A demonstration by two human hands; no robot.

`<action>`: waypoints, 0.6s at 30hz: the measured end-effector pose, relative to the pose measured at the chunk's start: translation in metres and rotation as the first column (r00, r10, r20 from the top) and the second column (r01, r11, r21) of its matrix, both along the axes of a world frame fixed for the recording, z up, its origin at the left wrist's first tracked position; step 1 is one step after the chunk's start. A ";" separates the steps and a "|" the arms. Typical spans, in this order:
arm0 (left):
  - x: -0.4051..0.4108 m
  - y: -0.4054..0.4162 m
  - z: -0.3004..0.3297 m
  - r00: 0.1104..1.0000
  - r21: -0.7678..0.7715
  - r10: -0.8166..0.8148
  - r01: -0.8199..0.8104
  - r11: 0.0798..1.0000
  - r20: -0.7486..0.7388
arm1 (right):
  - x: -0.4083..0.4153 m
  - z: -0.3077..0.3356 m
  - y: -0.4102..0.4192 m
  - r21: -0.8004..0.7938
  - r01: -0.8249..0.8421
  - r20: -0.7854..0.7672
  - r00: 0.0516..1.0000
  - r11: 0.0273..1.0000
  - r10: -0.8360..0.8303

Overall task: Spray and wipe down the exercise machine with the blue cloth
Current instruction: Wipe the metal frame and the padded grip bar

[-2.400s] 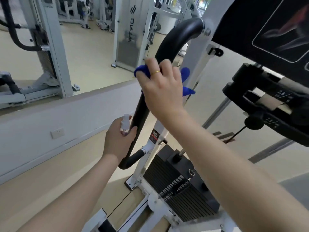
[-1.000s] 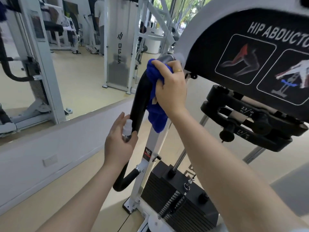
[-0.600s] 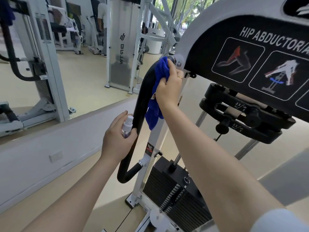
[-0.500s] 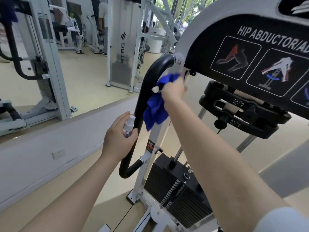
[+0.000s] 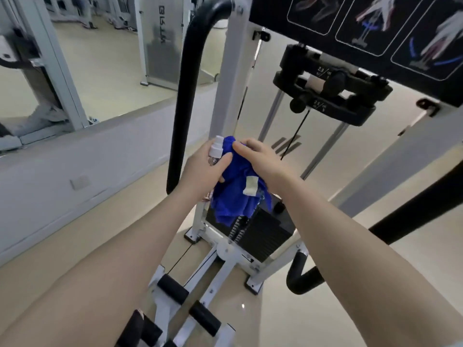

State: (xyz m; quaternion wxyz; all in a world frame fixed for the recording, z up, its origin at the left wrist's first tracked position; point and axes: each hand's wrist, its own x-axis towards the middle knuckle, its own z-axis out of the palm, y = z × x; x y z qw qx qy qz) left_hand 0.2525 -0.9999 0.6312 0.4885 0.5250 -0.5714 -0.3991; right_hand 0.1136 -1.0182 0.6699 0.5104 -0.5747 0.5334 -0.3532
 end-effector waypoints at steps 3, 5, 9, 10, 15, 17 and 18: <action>-0.019 0.017 -0.013 0.996 0.033 -0.082 0.083 0.996 -0.027 | -0.020 -0.009 0.024 0.069 0.008 -0.029 1.000 0.998 -0.006; -0.028 0.026 -0.021 0.992 0.067 -0.126 0.124 0.990 0.025 | -0.036 -0.019 0.034 0.080 0.035 -0.111 0.994 0.996 -0.026; -0.043 0.046 -0.038 0.971 0.163 -0.200 0.178 0.970 0.128 | -0.061 -0.047 0.057 0.062 0.002 -0.364 0.931 0.998 0.021; -0.045 0.049 -0.044 0.971 0.179 -0.190 0.163 0.970 0.146 | -0.065 -0.055 0.060 0.068 -0.012 -0.412 0.910 0.998 0.039; -0.062 0.082 -0.075 0.988 0.278 -0.115 0.084 0.957 0.098 | -0.089 -0.082 0.091 0.140 -0.121 -0.416 0.893 0.983 0.169; -0.079 0.099 -0.087 0.999 0.320 -0.038 0.031 0.947 0.014 | -0.098 -0.094 0.107 0.161 -0.244 -0.418 0.861 0.956 0.290; -0.088 0.106 -0.092 1.000 0.341 0.006 0.005 0.940 -0.031 | -0.100 -0.100 0.114 0.173 -0.283 -0.428 0.841 0.943 0.331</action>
